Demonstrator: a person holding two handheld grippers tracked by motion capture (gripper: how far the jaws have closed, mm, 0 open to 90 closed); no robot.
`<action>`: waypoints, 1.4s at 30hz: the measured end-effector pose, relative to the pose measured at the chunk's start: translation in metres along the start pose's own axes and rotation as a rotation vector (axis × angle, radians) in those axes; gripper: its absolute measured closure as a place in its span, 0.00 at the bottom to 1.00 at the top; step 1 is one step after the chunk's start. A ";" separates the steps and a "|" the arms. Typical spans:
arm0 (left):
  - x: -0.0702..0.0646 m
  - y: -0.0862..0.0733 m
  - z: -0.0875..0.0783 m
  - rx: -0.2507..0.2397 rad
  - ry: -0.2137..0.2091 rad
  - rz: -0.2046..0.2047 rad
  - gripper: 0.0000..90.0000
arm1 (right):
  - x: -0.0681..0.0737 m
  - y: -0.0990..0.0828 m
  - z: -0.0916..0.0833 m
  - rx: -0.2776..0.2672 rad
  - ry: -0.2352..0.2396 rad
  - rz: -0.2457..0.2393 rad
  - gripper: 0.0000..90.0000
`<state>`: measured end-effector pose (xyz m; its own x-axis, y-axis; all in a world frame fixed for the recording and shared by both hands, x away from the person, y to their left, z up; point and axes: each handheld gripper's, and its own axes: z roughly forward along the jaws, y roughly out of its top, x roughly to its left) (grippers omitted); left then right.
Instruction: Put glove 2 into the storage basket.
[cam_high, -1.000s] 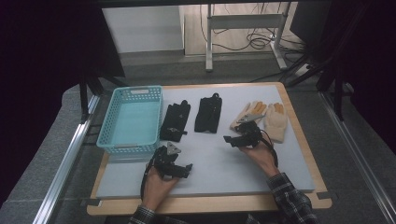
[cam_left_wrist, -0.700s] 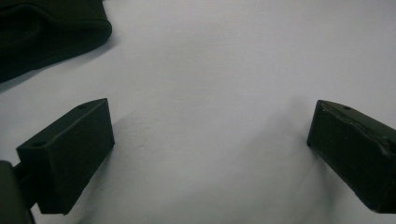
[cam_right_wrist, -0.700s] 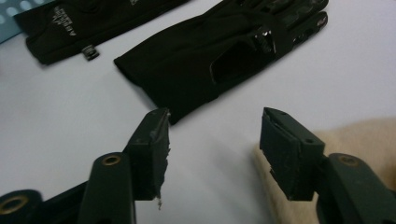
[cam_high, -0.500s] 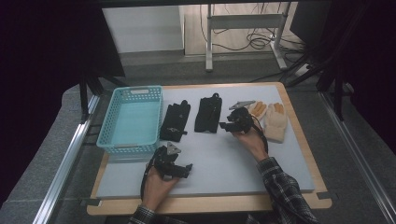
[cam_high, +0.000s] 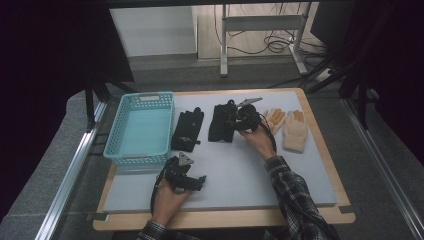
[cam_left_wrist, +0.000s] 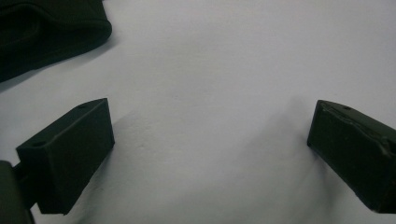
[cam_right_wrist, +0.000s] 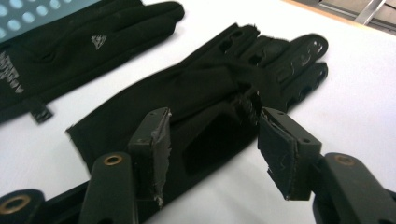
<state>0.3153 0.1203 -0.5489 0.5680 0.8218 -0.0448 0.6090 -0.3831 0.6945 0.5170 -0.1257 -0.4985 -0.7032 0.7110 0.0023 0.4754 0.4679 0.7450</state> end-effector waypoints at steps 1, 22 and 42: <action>0.000 0.000 0.000 0.000 0.000 0.000 0.01 | 0.000 0.000 0.000 0.000 0.000 0.000 0.47; 0.000 0.000 0.000 0.001 -0.001 -0.001 0.01 | -0.004 0.006 0.040 0.108 0.046 -0.018 0.85; 0.000 0.000 0.000 0.000 0.001 0.002 0.01 | 0.016 0.018 -0.013 0.018 0.092 -0.034 0.97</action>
<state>0.3152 0.1204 -0.5490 0.5686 0.8215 -0.0425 0.6079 -0.3849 0.6945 0.5074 -0.1131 -0.4765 -0.7639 0.6441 0.0391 0.4596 0.5006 0.7336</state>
